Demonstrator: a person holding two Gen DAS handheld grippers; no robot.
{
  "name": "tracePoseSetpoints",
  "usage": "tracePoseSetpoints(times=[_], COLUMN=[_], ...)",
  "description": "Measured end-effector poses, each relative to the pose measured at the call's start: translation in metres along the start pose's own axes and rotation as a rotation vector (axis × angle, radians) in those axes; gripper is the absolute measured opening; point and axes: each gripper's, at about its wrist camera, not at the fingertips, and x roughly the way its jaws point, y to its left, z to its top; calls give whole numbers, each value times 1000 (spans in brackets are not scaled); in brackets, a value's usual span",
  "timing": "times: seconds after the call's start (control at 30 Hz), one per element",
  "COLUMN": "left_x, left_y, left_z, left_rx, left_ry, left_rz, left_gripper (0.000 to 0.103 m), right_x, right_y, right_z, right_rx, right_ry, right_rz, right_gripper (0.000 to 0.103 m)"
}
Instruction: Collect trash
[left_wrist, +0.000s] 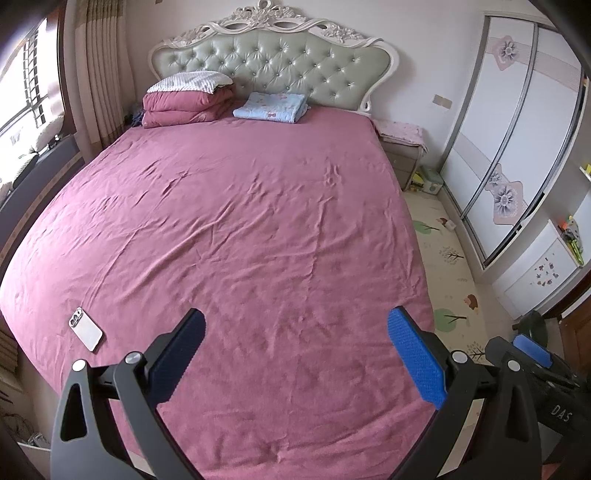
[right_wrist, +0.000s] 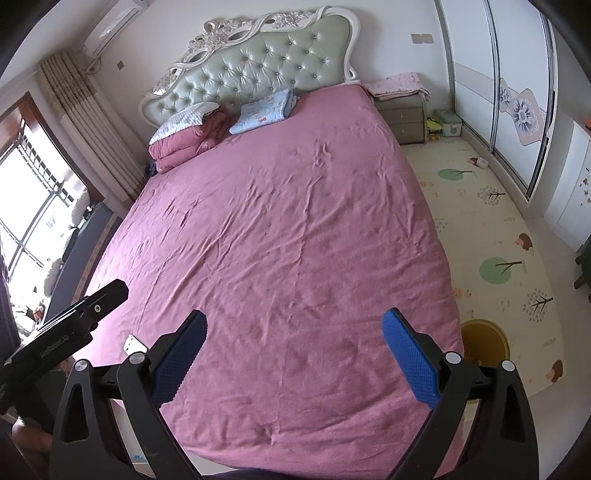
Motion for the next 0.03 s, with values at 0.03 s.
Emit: tracePoseSetpoints(times=[0.03], left_x=[1], left_y=[0], left_z=[-1], left_rx=[0], left_ry=[2], left_rz=[1], left_gripper=[99], right_x=[0], right_y=[0], right_z=[0], right_rx=[1], right_ry=[1], right_rz=[0], right_gripper=[92])
